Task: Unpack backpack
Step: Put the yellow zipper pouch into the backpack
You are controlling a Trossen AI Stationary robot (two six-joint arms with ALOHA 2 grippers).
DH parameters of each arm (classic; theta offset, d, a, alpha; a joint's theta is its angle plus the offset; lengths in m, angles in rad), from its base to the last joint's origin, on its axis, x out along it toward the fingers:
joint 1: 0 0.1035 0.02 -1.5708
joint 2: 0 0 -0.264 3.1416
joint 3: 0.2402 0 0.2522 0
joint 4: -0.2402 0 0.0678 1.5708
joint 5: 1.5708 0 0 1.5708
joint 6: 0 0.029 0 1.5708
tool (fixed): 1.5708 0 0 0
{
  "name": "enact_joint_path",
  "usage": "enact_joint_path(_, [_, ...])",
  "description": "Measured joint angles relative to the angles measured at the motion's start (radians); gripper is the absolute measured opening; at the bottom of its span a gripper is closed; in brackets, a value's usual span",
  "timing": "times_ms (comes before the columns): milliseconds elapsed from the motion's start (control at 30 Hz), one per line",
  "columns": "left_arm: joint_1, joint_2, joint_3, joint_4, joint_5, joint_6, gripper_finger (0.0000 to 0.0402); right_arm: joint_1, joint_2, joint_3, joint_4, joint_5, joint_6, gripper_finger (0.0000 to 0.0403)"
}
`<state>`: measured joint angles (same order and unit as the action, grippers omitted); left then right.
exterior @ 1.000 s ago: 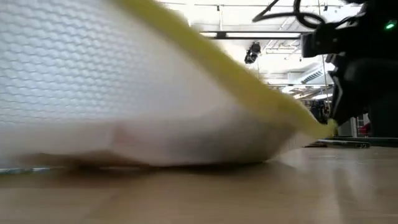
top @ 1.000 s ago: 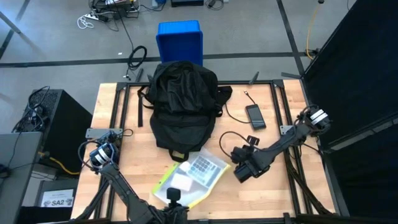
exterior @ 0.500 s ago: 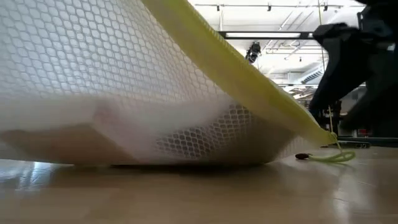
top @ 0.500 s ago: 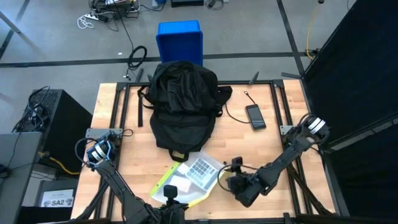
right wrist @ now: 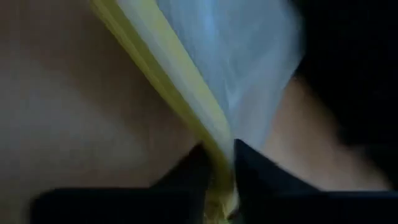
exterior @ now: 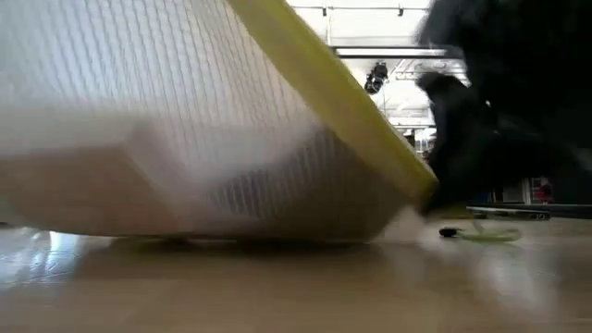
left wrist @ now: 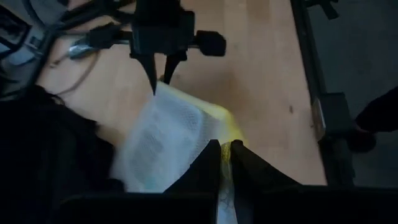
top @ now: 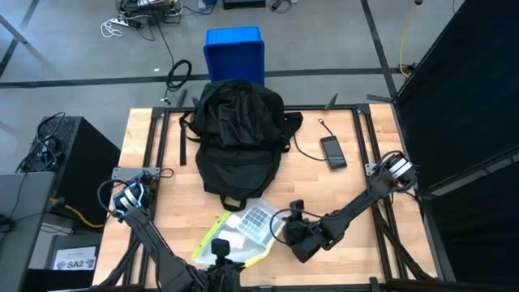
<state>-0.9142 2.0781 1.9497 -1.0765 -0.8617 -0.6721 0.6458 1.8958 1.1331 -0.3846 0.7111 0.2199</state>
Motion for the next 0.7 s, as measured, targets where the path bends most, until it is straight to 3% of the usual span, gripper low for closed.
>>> enact_joint_path(133, [-0.001,0.0,0.117,-0.125,-0.042,-0.013,0.0,-0.019,-0.06,0.101,-0.059,0.072,-0.09,0.0006])
enact_joint_path(367, [-0.004,0.0,0.406,-0.373,-0.105,0.099,0.0,-0.108,-0.175,0.329,-0.069,0.207,-0.427,0.0001])
enact_joint_path(467, [0.0,-0.078,0.365,-0.413,-0.171,0.14,0.0,-0.187,-0.208,0.427,-0.066,0.209,-0.544,0.0])
enact_joint_path(567, [0.024,-0.147,0.361,-0.504,-0.219,0.1,0.0,-0.291,-0.228,0.516,-0.065,0.149,-0.637,0.0])
enact_joint_path(700, [0.065,-0.209,0.356,-0.497,-0.27,0.181,0.0,-0.46,-0.232,0.591,-0.092,-0.052,-0.66,0.0])
